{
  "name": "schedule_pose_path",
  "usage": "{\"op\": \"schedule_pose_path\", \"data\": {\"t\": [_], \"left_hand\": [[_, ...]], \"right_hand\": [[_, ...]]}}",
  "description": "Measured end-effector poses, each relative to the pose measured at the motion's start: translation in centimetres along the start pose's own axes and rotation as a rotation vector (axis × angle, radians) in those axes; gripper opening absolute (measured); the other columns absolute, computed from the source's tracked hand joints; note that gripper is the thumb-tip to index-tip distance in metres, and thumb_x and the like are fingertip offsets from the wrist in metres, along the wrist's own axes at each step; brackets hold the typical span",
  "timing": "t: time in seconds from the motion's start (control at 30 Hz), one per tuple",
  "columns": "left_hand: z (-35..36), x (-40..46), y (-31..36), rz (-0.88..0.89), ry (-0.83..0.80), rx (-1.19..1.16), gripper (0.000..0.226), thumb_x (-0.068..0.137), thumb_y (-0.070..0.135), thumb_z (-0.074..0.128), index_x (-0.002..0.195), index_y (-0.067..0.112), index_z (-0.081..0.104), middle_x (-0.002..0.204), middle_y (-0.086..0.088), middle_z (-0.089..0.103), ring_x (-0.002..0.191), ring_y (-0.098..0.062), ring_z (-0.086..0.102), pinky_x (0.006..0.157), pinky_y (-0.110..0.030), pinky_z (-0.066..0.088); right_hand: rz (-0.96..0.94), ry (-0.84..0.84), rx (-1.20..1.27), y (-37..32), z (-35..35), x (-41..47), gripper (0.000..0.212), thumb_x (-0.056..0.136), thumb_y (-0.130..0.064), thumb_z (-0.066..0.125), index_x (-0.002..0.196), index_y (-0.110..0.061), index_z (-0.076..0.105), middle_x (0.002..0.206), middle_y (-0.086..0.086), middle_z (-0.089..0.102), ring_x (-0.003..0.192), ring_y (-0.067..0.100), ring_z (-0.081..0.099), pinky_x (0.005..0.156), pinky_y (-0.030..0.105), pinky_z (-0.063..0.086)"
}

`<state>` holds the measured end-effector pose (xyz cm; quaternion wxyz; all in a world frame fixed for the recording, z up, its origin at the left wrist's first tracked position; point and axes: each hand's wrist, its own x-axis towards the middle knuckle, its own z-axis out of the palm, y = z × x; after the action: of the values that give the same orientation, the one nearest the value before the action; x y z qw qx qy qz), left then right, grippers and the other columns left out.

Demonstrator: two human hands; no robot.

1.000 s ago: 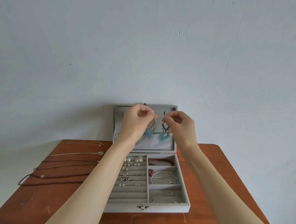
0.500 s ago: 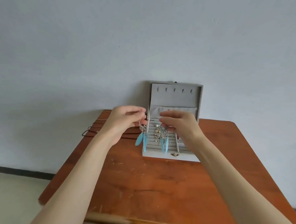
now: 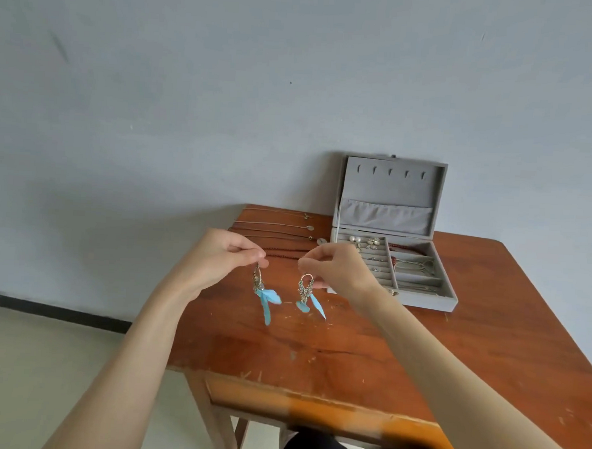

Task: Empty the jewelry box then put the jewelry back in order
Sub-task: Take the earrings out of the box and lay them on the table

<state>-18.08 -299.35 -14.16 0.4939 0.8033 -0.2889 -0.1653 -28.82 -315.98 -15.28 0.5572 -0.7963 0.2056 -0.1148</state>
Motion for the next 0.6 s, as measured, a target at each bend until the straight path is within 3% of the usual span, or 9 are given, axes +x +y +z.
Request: {"op": "schedule_pose_path", "data": {"t": [0.07, 0.17, 0.27, 0.37, 0.6], "left_hand": [[-0.6, -0.2, -0.3, 0.004, 0.020, 0.022, 0.011, 0.085, 0.018, 0.064, 0.078, 0.018, 0.073, 0.078, 0.011, 0.073, 0.078, 0.002, 0.063, 0.072, -0.015, 0.045], [-1.4, -0.4, -0.5, -0.007, 0.016, -0.046, 0.007, 0.084, 0.017, 0.065, 0.079, 0.013, 0.068, 0.074, 0.005, 0.074, 0.075, -0.005, 0.066, 0.063, -0.016, 0.052], [-2.3, -0.7, -0.6, -0.013, -0.012, -0.124, 0.006, 0.083, 0.014, 0.065, 0.079, 0.009, 0.066, 0.071, -0.002, 0.073, 0.061, -0.009, 0.067, 0.054, -0.017, 0.053], [-3.0, -0.5, -1.2, -0.024, -0.006, -0.113, 0.005, 0.081, 0.016, 0.067, 0.078, 0.012, 0.067, 0.070, -0.002, 0.073, 0.056, -0.007, 0.065, 0.049, -0.015, 0.050], [-2.7, 2.3, -5.5, -0.249, -0.074, 0.008, 0.007, 0.089, 0.011, 0.058, 0.091, 0.008, 0.065, 0.083, -0.007, 0.071, 0.072, -0.014, 0.069, 0.058, -0.019, 0.055]], "right_hand": [[-0.012, -0.031, -0.047, -0.3, 0.7, 0.0, 0.009, 0.084, -0.016, 0.065, 0.076, -0.010, 0.065, 0.076, 0.005, 0.065, 0.069, 0.014, 0.059, 0.079, 0.034, 0.058], [-0.002, -0.123, -0.052, -0.9, 1.5, -0.1, 0.012, 0.085, -0.018, 0.065, 0.076, -0.011, 0.065, 0.069, 0.002, 0.061, 0.064, 0.012, 0.059, 0.072, 0.030, 0.059], [0.074, -0.293, 0.112, -1.7, 1.9, -0.2, 0.010, 0.084, -0.016, 0.066, 0.076, -0.011, 0.065, 0.063, 0.002, 0.065, 0.058, 0.009, 0.064, 0.060, 0.023, 0.057], [0.141, -0.400, 0.243, -1.9, 2.5, 0.4, 0.007, 0.084, -0.016, 0.066, 0.079, -0.011, 0.065, 0.062, 0.003, 0.068, 0.060, 0.012, 0.068, 0.057, 0.024, 0.056], [0.315, -0.326, 0.113, 0.5, 6.2, 3.6, 0.008, 0.083, -0.011, 0.068, 0.082, -0.004, 0.066, 0.061, 0.006, 0.067, 0.055, 0.014, 0.067, 0.056, 0.028, 0.059]]}}
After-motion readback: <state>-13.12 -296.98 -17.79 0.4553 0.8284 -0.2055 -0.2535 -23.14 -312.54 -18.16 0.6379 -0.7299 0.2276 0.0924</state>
